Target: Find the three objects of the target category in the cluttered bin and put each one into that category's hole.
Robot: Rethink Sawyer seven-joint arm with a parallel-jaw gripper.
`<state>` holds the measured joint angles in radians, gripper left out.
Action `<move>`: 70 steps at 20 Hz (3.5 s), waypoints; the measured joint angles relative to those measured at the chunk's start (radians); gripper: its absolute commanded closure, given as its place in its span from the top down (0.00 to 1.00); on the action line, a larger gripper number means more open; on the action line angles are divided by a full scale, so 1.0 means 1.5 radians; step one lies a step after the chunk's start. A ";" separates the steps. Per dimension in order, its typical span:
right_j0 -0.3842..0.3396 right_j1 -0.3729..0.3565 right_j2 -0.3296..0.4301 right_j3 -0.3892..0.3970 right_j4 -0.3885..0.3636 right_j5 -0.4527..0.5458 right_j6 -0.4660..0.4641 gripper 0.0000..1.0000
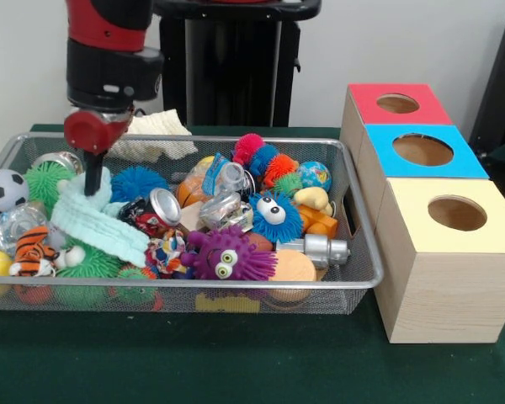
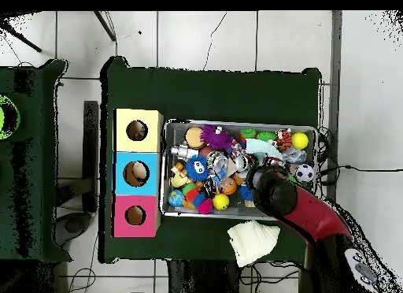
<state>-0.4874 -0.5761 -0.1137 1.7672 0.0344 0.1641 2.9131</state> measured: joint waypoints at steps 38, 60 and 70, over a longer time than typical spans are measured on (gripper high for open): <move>0.019 -0.013 -0.005 -0.096 0.005 0.134 0.000 0.00; 0.061 0.015 -0.019 -0.123 0.019 0.134 0.000 1.00; 0.086 0.017 -0.037 -0.131 0.057 0.129 0.000 1.00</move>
<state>-0.3587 -0.5499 -0.1693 1.5708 0.1194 0.3572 2.9131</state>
